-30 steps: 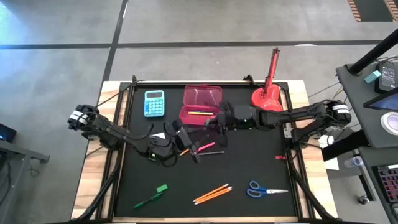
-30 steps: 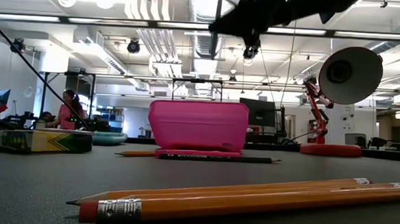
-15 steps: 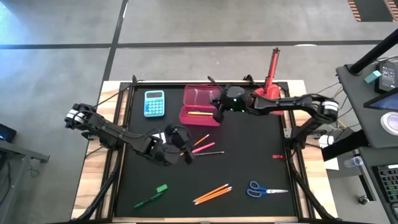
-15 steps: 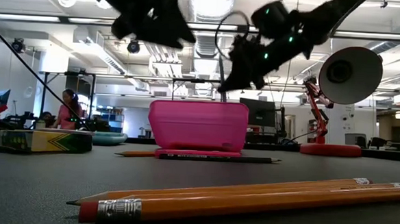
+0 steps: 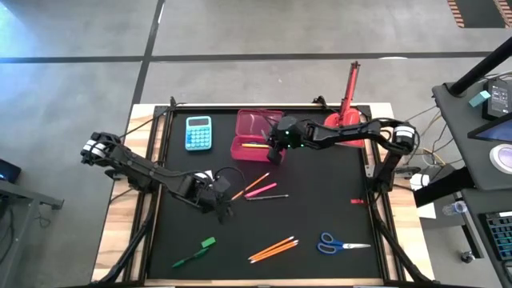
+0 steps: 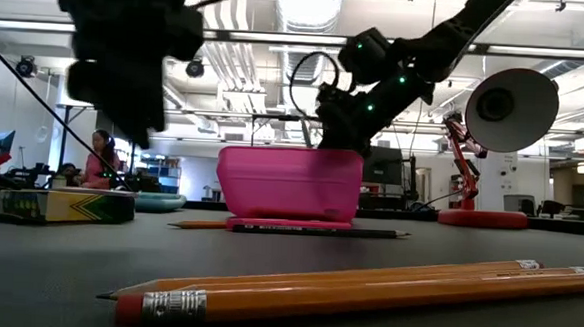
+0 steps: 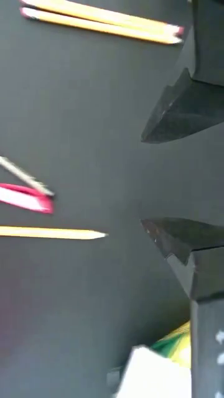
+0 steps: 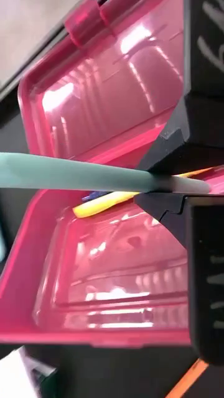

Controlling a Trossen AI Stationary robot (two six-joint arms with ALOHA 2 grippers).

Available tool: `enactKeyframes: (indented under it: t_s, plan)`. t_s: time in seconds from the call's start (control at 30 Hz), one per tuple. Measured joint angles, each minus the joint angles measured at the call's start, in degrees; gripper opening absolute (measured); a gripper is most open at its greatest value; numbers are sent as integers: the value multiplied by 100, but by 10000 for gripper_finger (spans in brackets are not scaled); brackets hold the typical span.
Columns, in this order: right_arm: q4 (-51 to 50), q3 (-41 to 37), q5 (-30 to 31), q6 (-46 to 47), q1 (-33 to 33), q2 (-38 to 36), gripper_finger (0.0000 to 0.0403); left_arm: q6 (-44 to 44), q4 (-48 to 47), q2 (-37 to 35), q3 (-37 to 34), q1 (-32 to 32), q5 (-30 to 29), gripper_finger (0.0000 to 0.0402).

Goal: Pack school essentials
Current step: Put the light blue pen into the pink supply box, then put the green pen into the pink supply box

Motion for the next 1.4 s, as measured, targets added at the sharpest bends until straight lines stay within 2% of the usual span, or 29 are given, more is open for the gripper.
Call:
enactKeyframes:
  t_s: [0.33, 0.6, 0.87, 0.97, 1.13, 1.4]
  plan:
    - [-1101, 562, 19, -64, 147, 225, 48, -575, -596, -39, -1, -33, 1118, 187]
    - [-1186, 555, 22, -64, 149, 152, 62, -832, -731, -39, -11, -290, 1414, 187]
    - [-1171, 552, 24, -173, 146, -26, 112, -1774, -707, 39, -33, -1048, 1417, 187]
    - [-1176, 563, 25, -174, 146, -85, 123, -2167, -437, 173, -33, -1372, 1420, 187]
    - [-1239, 566, 25, -165, 146, -184, 130, -2667, 88, 457, 37, -1922, 1430, 187]
    - [-1444, 566, 25, -10, 160, -332, 123, -4119, 211, 889, 35, -2667, 1730, 187]
